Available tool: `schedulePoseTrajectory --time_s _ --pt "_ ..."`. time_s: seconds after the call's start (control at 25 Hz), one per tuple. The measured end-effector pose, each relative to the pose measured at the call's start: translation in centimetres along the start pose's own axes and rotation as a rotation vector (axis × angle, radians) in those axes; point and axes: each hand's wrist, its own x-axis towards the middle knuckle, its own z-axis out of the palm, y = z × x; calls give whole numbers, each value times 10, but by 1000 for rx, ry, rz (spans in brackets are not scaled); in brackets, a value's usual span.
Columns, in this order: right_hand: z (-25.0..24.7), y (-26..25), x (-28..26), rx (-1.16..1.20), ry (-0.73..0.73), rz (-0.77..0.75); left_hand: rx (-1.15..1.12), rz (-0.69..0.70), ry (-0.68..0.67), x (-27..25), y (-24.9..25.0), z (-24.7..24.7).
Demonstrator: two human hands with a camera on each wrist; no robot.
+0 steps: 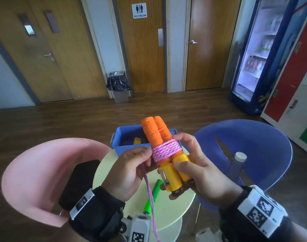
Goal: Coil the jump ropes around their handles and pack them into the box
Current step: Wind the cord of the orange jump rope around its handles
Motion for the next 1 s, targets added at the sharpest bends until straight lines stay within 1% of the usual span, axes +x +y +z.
schedulePoseTrajectory --time_s 0.12,0.24,0.36,0.44,0.52,0.68,0.8,0.88,0.92,0.96,1.0 --pt "-3 -3 1 -27 -24 31 50 -10 -8 -2 1 -3" --pt "-7 -6 4 -92 -19 17 75 -23 -21 -2 0 -6" --pt "-8 -6 4 -152 -11 -26 112 -23 -13 -2 -1 -6" --pt "-7 -5 3 -149 -17 -66 95 -5 -13 -2 -1 -5" --pt "-6 -4 3 -52 -31 -84 59 20 -36 -1 -2 -4" --pt "2 -4 2 273 -74 -58 -71 38 -85 6 -6 -3" --pt "5 -6 1 463 -131 -18 -141 -10 -115 7 -11 3" --pt "3 -3 3 568 -223 17 -260 -83 -150 7 -13 9" --pt "1 1 5 591 -269 31 -341 -120 -200 8 -12 12" --pt "0 3 5 598 -292 39 -379 -119 -291 8 -9 17" --pt "-1 5 6 586 -282 45 -368 -94 -380 8 -6 22"
